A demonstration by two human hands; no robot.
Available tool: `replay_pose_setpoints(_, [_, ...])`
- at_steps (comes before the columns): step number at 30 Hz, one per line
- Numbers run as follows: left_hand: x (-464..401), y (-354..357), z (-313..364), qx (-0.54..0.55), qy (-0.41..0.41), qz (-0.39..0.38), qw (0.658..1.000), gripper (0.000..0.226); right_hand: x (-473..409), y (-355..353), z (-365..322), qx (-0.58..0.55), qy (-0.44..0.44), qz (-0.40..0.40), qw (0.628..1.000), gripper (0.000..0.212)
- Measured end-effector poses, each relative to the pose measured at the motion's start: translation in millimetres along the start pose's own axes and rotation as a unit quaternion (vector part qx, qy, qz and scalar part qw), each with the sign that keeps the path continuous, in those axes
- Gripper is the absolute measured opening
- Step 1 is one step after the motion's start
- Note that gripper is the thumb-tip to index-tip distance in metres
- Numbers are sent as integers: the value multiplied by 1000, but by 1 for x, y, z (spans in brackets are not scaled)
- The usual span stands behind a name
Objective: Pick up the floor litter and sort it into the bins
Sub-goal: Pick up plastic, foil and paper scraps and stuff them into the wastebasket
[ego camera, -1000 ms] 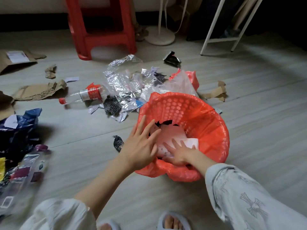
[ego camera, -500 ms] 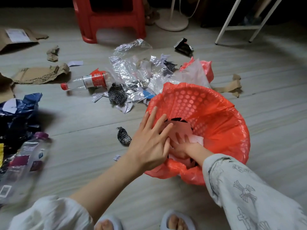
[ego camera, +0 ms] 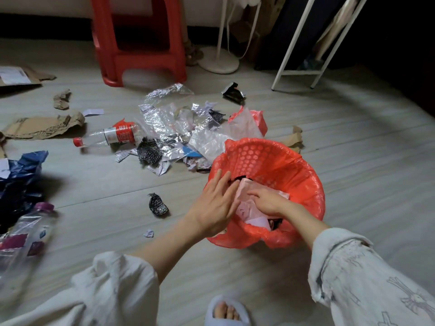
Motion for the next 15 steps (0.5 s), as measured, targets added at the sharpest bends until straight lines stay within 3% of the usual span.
replay_pose_setpoints(3, [6,-21,-10,32,-31,-7,999,53,24,-26,0,-12,23,65,998,40])
replay_pose_setpoints(6, [16,-38,-25,53,-74,-18,996,56,48,-58,-21,-30,30,187,981,32])
replay_pose_setpoints(10, [40,-64,-43,68,-92,-5,993,56,78,-89,-80,-61,-26,322,945,29])
replay_pose_setpoints(15, [84,-69,-106,68,-181,-50,980,55,78,-69,-158,-25,-148,304,941,34])
Point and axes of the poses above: each hand's wrist, its own x-axis away from the middle knuckle, its own y-axis out of the palm, z = x × y, the point moved 6 cm from there along -x, towards the middle knuckle, and after that the axes turned 8 degrees about x, right-handed, at the moved point
